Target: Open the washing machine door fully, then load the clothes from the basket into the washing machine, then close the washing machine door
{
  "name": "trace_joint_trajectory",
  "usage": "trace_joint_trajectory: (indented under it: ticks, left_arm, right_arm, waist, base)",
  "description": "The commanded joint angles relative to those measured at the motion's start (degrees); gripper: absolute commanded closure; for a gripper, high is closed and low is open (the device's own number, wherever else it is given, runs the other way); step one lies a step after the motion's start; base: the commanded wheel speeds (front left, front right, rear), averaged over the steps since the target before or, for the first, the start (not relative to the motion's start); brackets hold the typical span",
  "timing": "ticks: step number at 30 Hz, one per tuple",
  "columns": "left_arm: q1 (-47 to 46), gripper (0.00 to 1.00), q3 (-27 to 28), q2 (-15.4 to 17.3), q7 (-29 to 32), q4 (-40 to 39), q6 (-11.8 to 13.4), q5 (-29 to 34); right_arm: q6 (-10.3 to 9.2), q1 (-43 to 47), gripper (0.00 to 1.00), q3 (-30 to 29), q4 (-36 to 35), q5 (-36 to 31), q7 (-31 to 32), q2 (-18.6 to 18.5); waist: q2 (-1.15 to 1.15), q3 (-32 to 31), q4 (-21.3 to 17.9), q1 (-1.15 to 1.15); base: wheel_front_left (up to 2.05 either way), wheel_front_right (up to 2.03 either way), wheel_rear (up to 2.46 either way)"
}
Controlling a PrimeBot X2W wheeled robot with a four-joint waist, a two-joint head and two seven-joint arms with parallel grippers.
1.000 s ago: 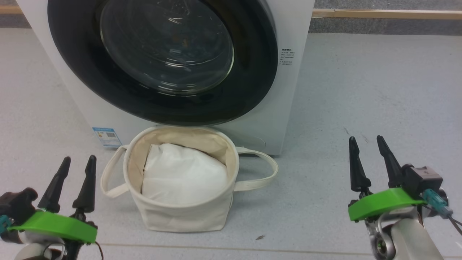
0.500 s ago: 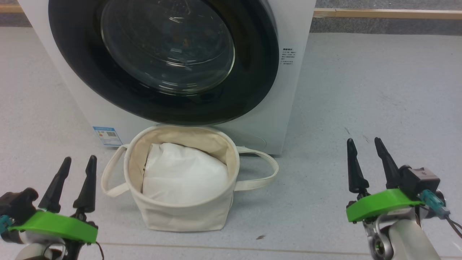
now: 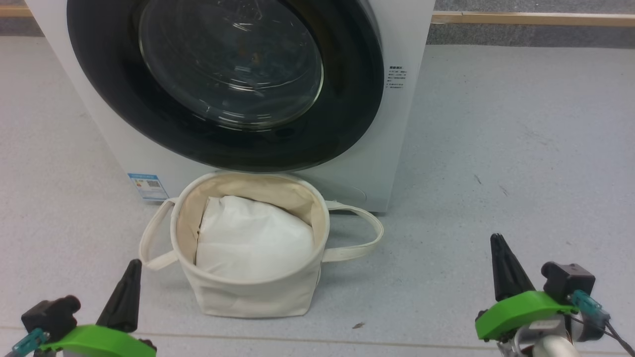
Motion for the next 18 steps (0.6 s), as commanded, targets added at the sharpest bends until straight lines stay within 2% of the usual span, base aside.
trace_joint_trajectory:
  ticks: [1, 5, 18]
  left_arm:
    - [-3.1, 1.0, 1.3, 0.9, 0.5, -2.0, 0.0, -1.4]
    - [-2.9, 1.0, 1.8, 0.4, 1.1, -2.3, 0.0, -3.3]
    - [-2.5, 1.0, 3.0, -1.2, 3.1, -3.2, -0.1, -8.7]
  right_arm:
    - [0.0, -3.0, 1.0, -0.5, -2.2, 2.0, 0.6, -0.1]
    - [0.0, -2.8, 1.0, -0.7, -2.4, 4.6, 1.2, 0.0]
    - [0.0, -2.5, 1.0, -1.6, -3.0, 12.3, 3.2, 0.1]
  waist:
    - [0.0, -0.1, 0.0, 0.06]
    - [0.0, 0.0, 0.1, -0.05]
    - [0.0, 0.0, 0.2, -0.06]
  base:
    - [0.0, 0.0, 0.0]
    - [0.0, 0.0, 0.0]
    - [0.0, 0.0, 0.0]
